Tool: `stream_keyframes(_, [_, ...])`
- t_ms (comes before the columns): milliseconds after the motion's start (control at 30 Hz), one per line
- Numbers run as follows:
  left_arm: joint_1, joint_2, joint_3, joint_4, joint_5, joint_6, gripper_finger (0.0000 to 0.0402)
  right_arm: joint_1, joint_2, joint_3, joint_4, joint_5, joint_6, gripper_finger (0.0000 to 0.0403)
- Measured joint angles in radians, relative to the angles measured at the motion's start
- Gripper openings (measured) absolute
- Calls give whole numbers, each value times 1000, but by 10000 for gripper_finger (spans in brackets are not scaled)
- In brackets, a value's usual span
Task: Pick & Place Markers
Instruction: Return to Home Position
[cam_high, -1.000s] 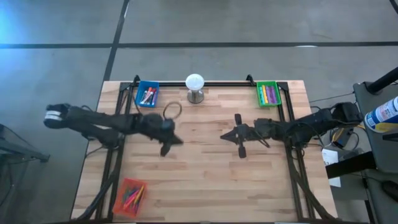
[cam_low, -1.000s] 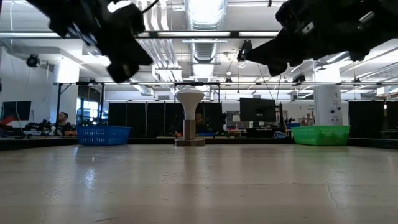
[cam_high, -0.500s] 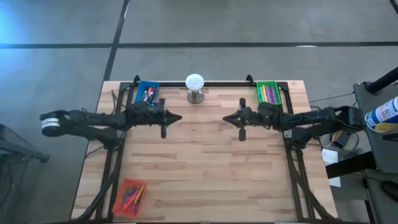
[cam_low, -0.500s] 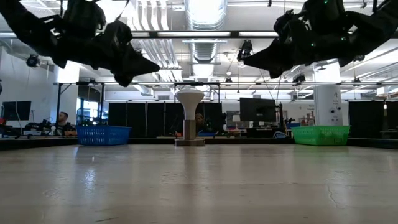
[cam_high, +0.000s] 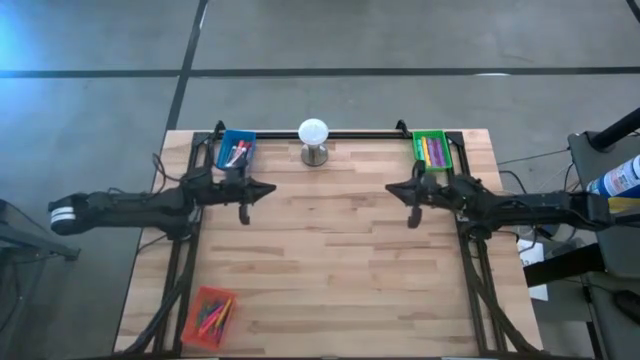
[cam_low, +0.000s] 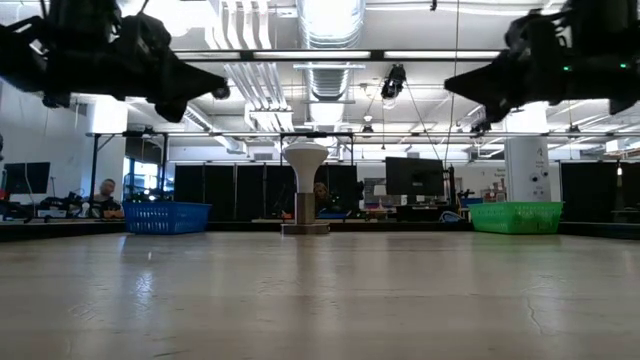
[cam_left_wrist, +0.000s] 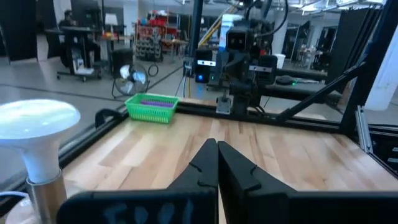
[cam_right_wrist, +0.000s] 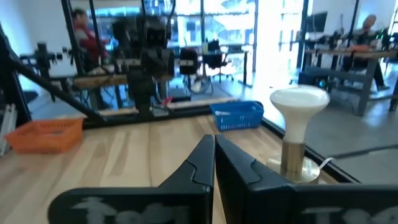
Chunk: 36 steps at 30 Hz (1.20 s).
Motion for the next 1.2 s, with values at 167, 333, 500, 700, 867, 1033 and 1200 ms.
stream_keyframes(167, [0,-76,-50,-8,0,14,0,0,-162,-87,-1,22,2,8])
stream_keyframes(333, [0,-113,-90,-13,0,14,0,0,-283,-123,-64,21,33,8])
stream_keyframes(500, [0,-116,-120,-18,0,-5,0,0,-345,-124,-129,19,-3,8])
stream_keyframes(700, [0,-113,-170,-22,0,-37,0,0,-345,-124,-135,19,-20,8])
stream_keyframes(867, [0,-111,-198,-53,0,-118,0,0,-345,-124,-135,19,-20,8])
stream_keyframes(1033, [0,-122,-205,-62,24,-145,0,0,-345,-124,-134,19,-24,8])
stream_keyframes(1200, [0,-161,-205,-82,68,-116,0,0,-351,-124,-150,19,-21,8])
